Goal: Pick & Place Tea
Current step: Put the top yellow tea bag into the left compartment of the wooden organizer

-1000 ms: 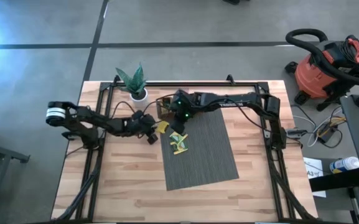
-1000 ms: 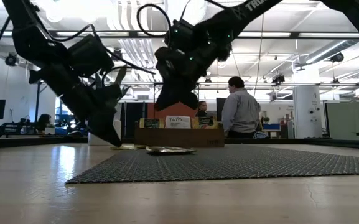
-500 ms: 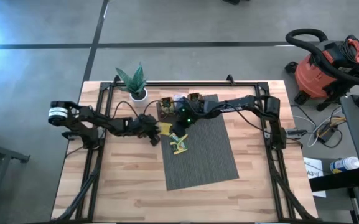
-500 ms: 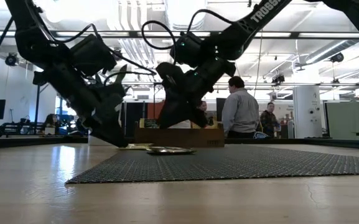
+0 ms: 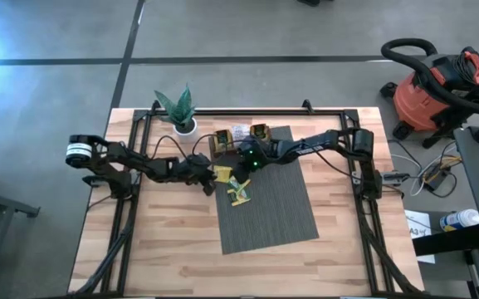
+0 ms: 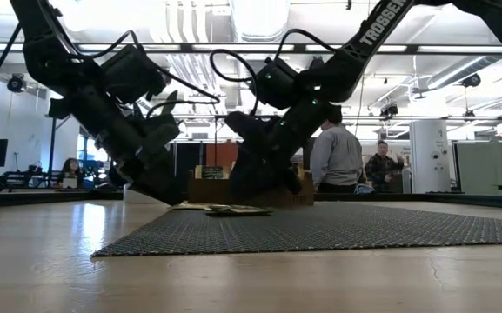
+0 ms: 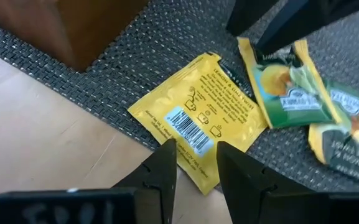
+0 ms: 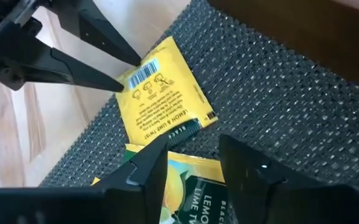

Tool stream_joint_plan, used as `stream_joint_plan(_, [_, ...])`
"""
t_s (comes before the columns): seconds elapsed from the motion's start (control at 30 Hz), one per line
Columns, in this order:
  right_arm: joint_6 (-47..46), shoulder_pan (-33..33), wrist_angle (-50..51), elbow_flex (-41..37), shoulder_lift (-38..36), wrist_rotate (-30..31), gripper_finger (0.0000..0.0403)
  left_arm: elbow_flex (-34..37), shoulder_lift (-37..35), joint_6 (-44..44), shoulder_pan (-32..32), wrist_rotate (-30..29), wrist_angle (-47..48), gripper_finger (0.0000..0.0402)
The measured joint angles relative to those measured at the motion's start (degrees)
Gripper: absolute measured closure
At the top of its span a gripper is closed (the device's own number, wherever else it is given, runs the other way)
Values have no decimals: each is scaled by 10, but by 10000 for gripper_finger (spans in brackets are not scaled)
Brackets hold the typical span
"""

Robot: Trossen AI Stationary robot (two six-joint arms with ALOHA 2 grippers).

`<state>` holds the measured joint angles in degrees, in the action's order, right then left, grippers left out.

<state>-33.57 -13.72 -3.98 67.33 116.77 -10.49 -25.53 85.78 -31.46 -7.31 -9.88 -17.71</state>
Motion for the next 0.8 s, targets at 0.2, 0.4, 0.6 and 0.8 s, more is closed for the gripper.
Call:
stream_joint_plan(0.2, [-2, 0, -25, -13, 6, 0, 259, -4, 0, -32, 0, -1, -34, 291])
stream_joint_plan(0.4, [-67, 0, -37, 12, 54, -48, 262, -9, 4, -44, 0, -5, -48, 291])
stream_joint_plan(0.6, [-65, 1, -20, 49, 63, -71, 271, -9, -4, -46, 1, -21, 0, 291])
stream_joint_plan(0.8, [-58, 3, 22, 94, 63, -56, 275, -9, -47, -61, 11, -54, 121, 291])
